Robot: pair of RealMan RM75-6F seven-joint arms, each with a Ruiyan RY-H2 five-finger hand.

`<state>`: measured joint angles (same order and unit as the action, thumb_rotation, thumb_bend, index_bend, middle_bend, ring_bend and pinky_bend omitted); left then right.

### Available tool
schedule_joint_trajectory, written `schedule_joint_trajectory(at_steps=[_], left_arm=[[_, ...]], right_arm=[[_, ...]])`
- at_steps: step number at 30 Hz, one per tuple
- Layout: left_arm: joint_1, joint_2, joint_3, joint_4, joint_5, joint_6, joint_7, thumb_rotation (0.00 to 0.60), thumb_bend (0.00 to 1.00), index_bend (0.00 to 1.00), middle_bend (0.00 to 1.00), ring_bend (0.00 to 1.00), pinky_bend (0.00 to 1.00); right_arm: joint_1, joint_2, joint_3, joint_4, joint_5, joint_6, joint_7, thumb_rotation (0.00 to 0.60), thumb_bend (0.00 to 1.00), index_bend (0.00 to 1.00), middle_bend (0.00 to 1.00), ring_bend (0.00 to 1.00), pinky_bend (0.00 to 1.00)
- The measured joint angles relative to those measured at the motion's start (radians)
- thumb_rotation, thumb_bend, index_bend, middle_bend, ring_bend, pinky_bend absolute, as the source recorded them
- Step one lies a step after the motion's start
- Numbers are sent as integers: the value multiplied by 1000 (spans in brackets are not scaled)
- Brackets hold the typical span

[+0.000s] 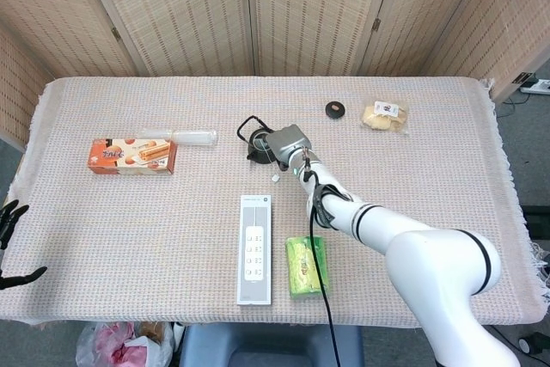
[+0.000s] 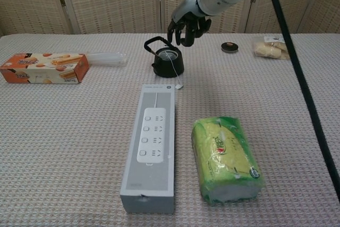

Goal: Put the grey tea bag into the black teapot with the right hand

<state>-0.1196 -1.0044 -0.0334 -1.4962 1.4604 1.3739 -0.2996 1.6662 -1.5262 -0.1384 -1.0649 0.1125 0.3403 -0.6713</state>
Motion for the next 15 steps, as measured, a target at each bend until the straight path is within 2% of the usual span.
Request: schedule_joint_trajectory(at_steps=[15], left_arm=[[2,2,1,7,0,-1,-16,600,139,0,0,0,147]], right_arm=[[26,-125,-91,198,-76,-85,168,600,647,197,180,902,1000]])
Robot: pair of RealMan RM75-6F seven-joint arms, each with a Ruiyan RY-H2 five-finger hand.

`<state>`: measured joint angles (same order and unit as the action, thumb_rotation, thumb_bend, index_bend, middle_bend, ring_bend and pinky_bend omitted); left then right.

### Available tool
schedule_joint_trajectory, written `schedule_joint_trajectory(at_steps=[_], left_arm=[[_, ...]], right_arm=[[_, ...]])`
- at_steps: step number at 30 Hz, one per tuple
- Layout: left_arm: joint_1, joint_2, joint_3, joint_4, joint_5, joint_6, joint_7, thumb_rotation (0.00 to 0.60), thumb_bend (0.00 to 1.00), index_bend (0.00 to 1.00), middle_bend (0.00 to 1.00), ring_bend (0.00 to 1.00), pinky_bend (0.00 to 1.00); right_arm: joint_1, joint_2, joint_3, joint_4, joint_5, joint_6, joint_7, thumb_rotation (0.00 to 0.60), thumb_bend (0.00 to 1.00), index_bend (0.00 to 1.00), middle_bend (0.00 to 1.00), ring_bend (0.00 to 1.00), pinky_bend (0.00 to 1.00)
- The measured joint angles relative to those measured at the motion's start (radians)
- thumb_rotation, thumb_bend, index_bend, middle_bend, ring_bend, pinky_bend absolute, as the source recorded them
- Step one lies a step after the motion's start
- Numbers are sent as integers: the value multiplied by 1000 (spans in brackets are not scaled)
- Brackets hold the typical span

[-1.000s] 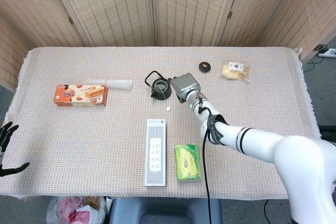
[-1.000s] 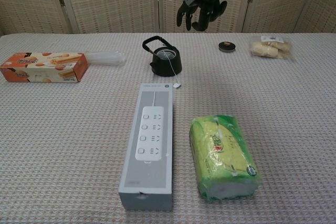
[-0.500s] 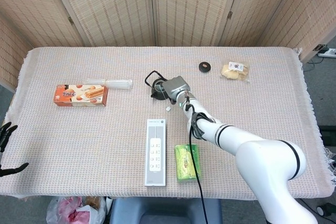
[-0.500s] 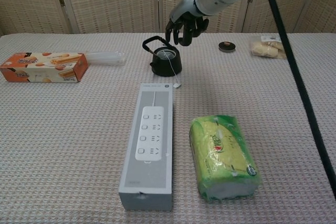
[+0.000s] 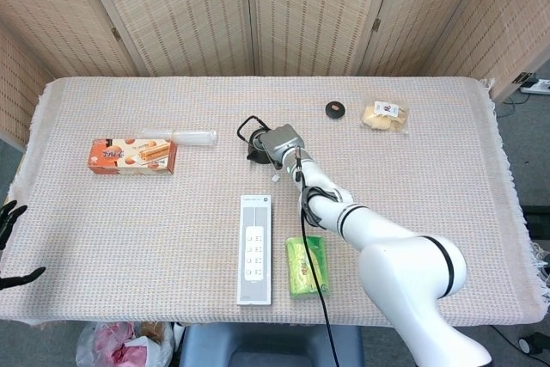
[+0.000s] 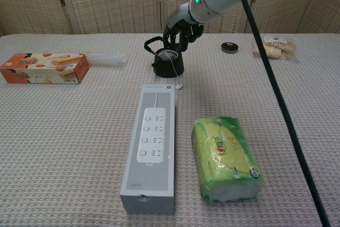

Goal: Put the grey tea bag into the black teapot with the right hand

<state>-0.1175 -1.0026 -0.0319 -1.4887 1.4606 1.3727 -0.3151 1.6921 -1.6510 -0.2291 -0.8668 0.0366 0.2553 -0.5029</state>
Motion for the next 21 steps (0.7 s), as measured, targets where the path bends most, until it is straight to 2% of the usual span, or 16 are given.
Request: schedule_joint_trajectory(at_steps=[21], left_arm=[[-6,0,-1,5,-7,-19,-8,600,138,0,0,0,147]], right_arm=[[-2,-121,-99,243,-178,-157,284,600,645,197,180,901,1000]])
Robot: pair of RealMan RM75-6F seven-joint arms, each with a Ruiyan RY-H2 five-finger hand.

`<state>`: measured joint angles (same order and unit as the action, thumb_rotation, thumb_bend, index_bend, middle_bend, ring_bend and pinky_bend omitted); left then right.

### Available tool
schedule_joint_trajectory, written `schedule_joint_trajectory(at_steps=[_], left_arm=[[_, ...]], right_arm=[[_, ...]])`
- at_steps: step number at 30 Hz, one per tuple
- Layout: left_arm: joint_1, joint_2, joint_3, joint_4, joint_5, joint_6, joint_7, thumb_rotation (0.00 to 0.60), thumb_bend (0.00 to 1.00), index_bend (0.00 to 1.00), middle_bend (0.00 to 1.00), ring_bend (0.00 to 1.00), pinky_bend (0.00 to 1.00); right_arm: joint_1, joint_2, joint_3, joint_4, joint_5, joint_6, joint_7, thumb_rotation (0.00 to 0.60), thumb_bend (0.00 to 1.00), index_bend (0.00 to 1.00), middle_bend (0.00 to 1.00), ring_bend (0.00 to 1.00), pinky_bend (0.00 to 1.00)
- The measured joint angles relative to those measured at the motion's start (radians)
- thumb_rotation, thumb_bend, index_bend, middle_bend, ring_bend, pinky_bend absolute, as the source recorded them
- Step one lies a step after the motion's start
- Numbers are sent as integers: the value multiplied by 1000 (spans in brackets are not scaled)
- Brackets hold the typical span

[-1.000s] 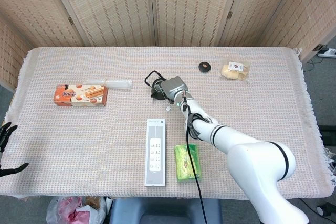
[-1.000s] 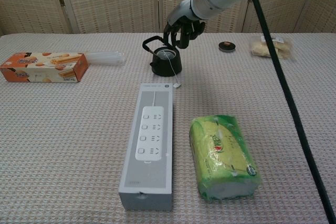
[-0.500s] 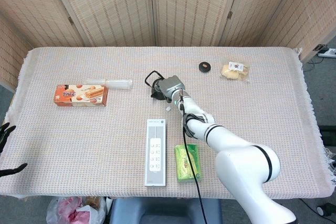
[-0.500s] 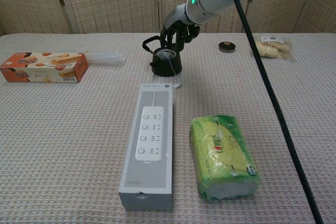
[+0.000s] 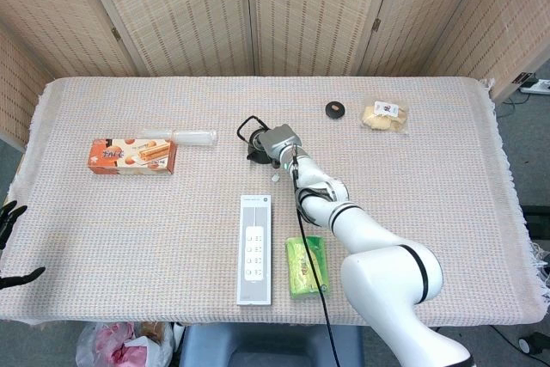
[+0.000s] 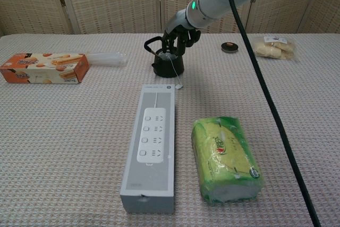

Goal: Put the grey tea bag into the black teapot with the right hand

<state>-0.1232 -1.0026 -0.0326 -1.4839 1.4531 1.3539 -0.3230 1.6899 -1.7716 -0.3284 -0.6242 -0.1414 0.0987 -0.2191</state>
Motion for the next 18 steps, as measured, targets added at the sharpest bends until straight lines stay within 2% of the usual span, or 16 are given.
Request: schedule_joint_trajectory(at_steps=[13,18], left_arm=[[-1,1,-1,4,-4,-5,-8,600,139,0,0,0,147],[-2,0,-2,6,-6,-8,-9,600,139,0,0,0,147]], right_arm=[[-17,-83,-36,157,-193,-101,201,600,644,201,180,900,1000],[-26,-113,-34,218,-273,-137,273,600,644,201,180,900,1000]])
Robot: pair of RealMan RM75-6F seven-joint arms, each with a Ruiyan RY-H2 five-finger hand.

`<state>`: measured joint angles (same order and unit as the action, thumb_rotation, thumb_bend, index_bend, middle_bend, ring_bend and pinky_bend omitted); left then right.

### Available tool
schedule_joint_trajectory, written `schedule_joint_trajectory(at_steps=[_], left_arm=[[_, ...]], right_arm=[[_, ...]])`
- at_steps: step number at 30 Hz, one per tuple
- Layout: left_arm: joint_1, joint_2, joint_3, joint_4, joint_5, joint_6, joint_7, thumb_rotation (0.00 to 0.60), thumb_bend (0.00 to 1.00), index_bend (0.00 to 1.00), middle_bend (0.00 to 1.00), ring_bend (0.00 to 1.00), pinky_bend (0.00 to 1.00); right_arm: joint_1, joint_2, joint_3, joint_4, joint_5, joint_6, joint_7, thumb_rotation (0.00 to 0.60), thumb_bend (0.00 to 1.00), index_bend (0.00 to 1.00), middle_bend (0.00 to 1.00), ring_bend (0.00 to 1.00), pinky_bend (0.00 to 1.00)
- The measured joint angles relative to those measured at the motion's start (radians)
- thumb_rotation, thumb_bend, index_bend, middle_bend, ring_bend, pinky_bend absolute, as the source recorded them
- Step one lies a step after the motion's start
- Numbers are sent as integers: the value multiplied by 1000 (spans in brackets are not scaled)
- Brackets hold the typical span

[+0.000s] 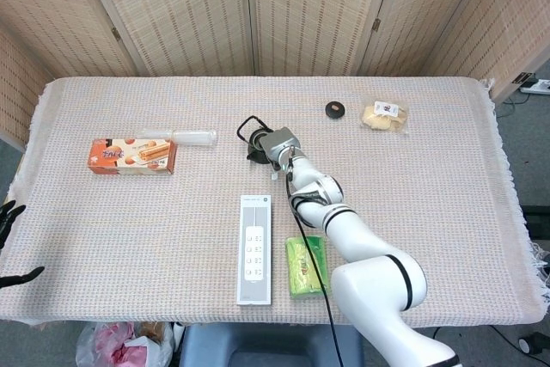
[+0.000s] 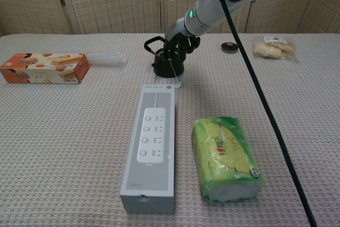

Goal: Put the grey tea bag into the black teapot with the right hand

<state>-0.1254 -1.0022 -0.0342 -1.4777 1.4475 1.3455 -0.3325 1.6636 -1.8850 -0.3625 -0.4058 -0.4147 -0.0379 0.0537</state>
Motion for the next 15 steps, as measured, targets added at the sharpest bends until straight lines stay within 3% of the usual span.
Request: schedule_joint_trajectory(at_steps=[4,8,12,15], left_arm=[[-1,-1,0,0,1,-1,3,600,139,0,0,0,147],[2,-1,1,-4,7,10,12,600,139,0,0,0,147],[6,-3,3,-12,14,22,30,600,139,0,0,0,147],[9,-5,6,-20,21,33,49,600,139,0,0,0,147]], right_arm=[[-3,-3,33,15,-71,-14,61,600,640,201,162,887,1000],[-2,38,74,-37,-110,9,90,600,621,181,100,750,995],[0,124,100,-177,-137,77,103,600,585,104,45,606,958],[4,215,107,-342,-146,158,102,600,570,87,23,567,929]])
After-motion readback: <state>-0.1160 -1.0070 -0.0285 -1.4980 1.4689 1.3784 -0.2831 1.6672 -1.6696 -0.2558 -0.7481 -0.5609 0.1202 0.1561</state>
